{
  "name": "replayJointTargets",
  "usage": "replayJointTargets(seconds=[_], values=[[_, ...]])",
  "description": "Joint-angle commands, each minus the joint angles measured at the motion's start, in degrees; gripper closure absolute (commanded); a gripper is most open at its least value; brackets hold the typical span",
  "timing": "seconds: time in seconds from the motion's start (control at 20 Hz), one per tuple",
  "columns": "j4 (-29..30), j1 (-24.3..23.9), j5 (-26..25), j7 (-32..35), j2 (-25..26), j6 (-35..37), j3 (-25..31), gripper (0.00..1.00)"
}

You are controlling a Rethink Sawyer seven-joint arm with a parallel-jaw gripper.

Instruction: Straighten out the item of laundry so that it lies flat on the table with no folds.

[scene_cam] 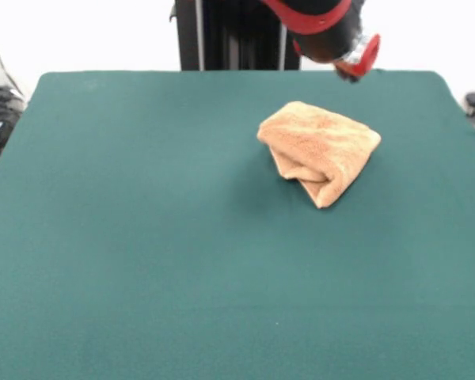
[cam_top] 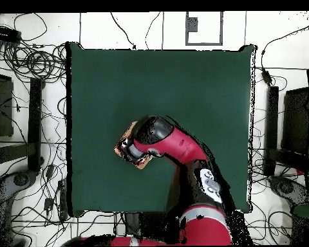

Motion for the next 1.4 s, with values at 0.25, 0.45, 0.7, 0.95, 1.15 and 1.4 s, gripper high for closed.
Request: replayJointTargets(seconds=[0.25, 0.45, 0.7, 0.95, 1.15, 1.4], values=[[2.9, 3.7, -21.4, 6.3, -1.8, -51.3, -2.3, 1.00], [6.8, 3.0, -26.2, 8.8, -3.1, -60.5, -2.4, 1.00], [7.7, 0.1, -29.0, 9.5, 1.7, -69.2, -1.5, 1.00], [11.4, -15.1, -30.0, 9.0, 1.9, -58.9, 14.7, 1.00], [14.2, -27.8, -25.7, 6.7, 5.9, -46.8, 28.4, 0.00], [15.3, -34.0, -22.5, 6.7, 10.2, -42.6, 35.0, 0.00]])
